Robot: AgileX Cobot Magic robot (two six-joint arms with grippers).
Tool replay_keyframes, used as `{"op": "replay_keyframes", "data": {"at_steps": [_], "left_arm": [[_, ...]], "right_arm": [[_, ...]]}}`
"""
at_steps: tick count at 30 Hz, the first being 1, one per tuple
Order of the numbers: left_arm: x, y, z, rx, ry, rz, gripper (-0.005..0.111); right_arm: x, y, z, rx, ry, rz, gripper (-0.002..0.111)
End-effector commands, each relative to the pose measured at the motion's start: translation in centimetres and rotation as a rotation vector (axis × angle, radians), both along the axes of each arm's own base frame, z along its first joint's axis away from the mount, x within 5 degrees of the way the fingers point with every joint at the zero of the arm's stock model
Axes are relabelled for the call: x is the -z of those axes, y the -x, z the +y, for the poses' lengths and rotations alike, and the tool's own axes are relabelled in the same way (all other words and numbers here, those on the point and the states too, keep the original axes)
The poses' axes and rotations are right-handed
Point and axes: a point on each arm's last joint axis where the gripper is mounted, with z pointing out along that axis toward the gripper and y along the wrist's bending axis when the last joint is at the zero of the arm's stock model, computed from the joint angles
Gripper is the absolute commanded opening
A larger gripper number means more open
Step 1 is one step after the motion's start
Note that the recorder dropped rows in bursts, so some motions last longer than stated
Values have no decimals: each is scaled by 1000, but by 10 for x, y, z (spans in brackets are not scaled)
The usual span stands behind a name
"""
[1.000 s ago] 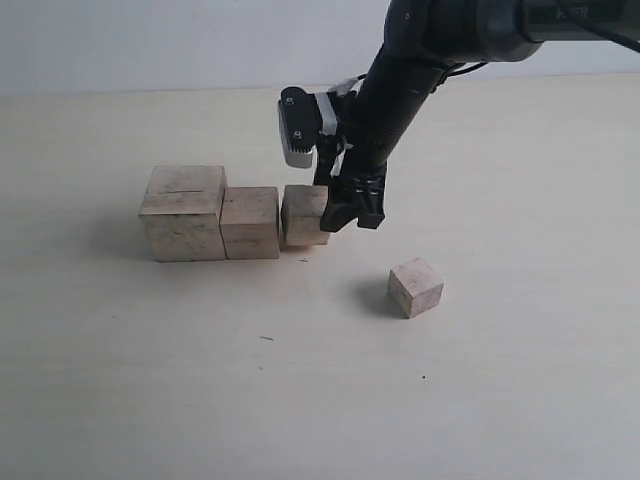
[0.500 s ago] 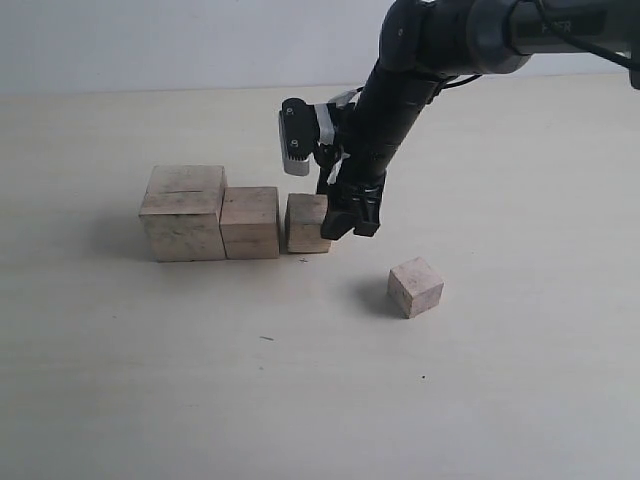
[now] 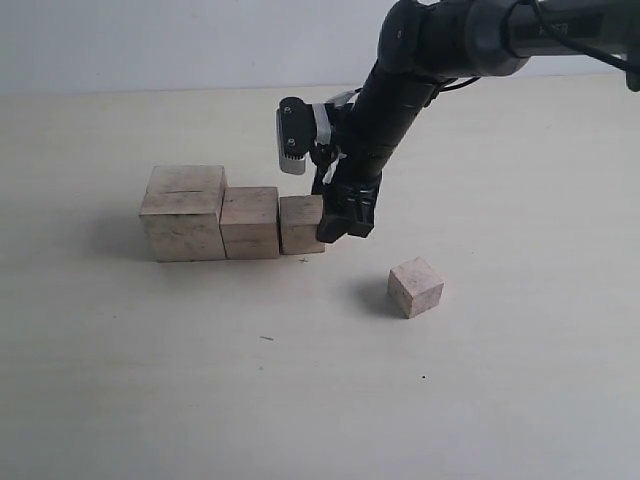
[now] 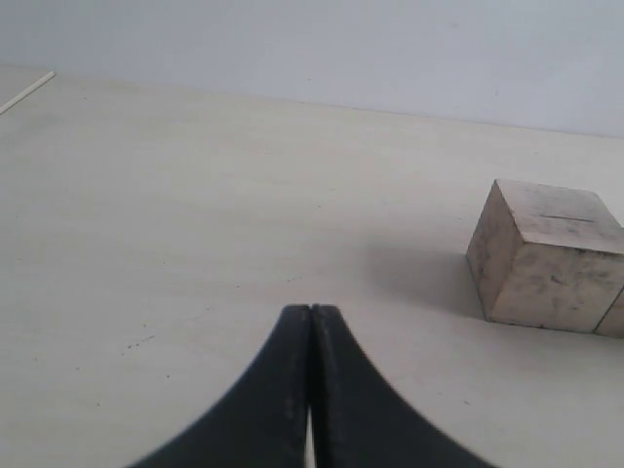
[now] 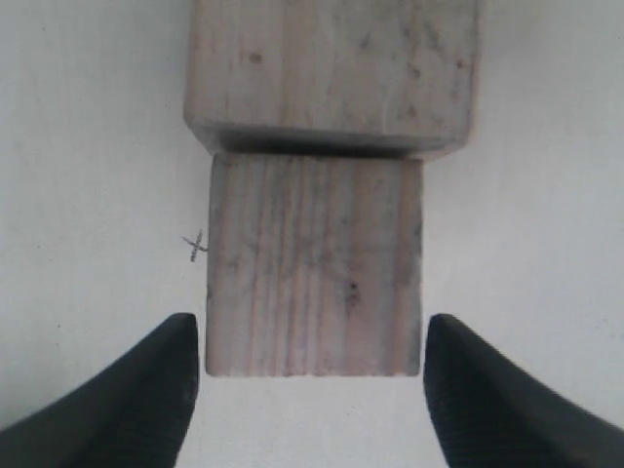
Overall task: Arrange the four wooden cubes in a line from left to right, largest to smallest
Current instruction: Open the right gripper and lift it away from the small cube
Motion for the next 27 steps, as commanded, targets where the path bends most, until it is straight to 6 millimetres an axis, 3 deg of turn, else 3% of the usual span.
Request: {"op": "replay_keyframes", "data": {"at_steps": [1,7,17,21,27], "left_arm": [[-1,0,0,5,3,-15,0],[-1,0,0,5,3,-15,0],[-1,0,0,5,3,-15,0],[-1,0,0,5,3,-15,0],[-1,0,0,5,3,-15,0]], "right_arm": [[-1,0,2,12,-13,-2,70],[-11,0,2,51,-22,-5,70],[-56,5,-6,166,-21,-23,70],[-52,0,-14,262,70,-58,70],[-32,-11,-16,375,118,-89,70]]}}
